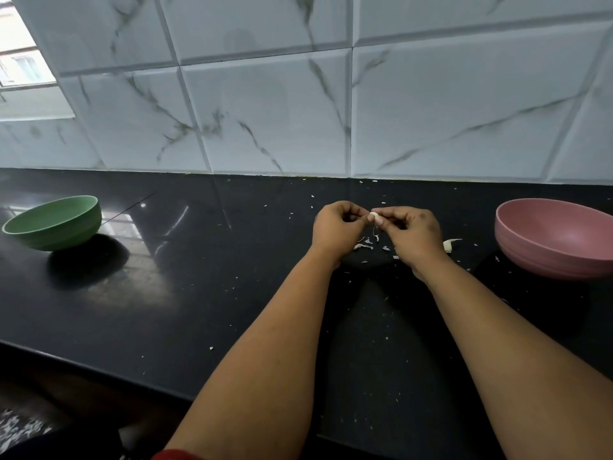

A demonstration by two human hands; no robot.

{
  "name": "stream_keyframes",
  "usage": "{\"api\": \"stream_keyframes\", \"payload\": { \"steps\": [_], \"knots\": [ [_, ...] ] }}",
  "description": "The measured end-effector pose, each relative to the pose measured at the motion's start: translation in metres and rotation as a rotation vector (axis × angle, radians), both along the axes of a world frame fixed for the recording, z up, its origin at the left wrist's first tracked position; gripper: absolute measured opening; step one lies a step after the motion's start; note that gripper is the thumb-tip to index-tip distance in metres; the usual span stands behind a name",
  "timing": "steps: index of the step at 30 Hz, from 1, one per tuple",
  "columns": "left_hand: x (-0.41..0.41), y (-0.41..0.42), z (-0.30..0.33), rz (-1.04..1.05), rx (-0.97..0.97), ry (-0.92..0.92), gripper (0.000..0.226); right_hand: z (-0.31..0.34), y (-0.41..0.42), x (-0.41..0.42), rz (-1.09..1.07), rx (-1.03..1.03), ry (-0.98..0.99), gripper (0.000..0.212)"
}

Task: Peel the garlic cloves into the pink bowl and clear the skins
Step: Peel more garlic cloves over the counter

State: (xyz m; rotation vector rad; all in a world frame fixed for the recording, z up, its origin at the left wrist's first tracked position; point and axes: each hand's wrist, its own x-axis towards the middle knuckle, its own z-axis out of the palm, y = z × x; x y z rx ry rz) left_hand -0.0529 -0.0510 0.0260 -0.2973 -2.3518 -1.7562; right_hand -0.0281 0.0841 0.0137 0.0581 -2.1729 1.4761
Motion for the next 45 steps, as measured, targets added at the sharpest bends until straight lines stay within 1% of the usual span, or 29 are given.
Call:
{"api": "stream_keyframes", "payload": {
  "steps": [5, 11, 14, 17, 22, 26, 29, 31, 33, 34, 37, 38, 40, 42, 43, 45],
  "knots": [
    [-0.001, -0.002, 0.001, 0.028, -0.053, 0.019, 0.009, 0.000, 0.000, 0.000, -0.018, 0.034, 0.001, 0.014],
    [0.000, -0.001, 0.000, 0.075, -0.149, 0.041, 0.010, 0.000, -0.003, 0.000, -0.083, 0.141, 0.031, 0.012],
    [0.001, -0.001, -0.001, 0.114, -0.255, 0.078, 0.009, 0.002, -0.007, 0.002, -0.101, 0.162, 0.049, 0.010],
    [0.002, 0.001, -0.003, 0.084, -0.331, 0.086, 0.005, 0.007, -0.013, 0.002, -0.099, 0.167, 0.071, 0.008],
    [-0.001, 0.000, -0.002, 0.050, -0.276, -0.021, 0.006, -0.001, -0.014, -0.001, -0.104, 0.270, 0.099, 0.006],
    [-0.002, -0.003, -0.002, 0.038, -0.213, -0.106, 0.018, -0.004, -0.006, -0.002, -0.149, 0.199, 0.010, 0.008],
    [0.001, -0.003, 0.000, 0.065, -0.143, -0.070, 0.007, -0.006, -0.003, -0.003, -0.134, 0.152, 0.012, 0.012],
    [0.003, -0.003, 0.003, 0.065, -0.045, -0.057, 0.015, -0.006, -0.002, -0.003, -0.113, 0.131, 0.007, 0.015],
    [0.002, -0.003, 0.004, 0.059, 0.002, -0.055, 0.025, -0.005, -0.002, -0.003, -0.124, 0.121, 0.017, 0.020],
    [0.001, -0.004, 0.003, 0.051, -0.003, -0.046, 0.026, -0.004, -0.002, -0.003, -0.134, 0.108, 0.022, 0.023],
    [0.002, -0.002, 0.003, 0.027, -0.063, -0.033, 0.009, -0.005, -0.002, -0.004, -0.118, 0.052, 0.006, 0.031],
    [0.003, -0.002, 0.003, 0.038, -0.100, -0.029, 0.009, -0.005, -0.002, -0.004, -0.111, 0.043, 0.001, 0.032],
    [0.002, -0.003, 0.003, 0.082, -0.145, -0.011, 0.022, -0.005, -0.001, -0.003, -0.101, 0.041, 0.000, 0.030],
    [0.002, -0.005, 0.003, 0.087, -0.119, 0.007, 0.030, -0.004, -0.002, -0.002, -0.086, 0.046, 0.006, 0.024],
    [0.002, -0.006, 0.003, 0.068, -0.107, 0.015, 0.029, -0.004, -0.003, -0.001, -0.079, 0.044, 0.009, 0.022],
    [0.002, -0.005, 0.004, 0.015, -0.126, 0.029, 0.017, -0.003, -0.004, 0.000, -0.069, 0.039, 0.015, 0.019]
  ]
}}
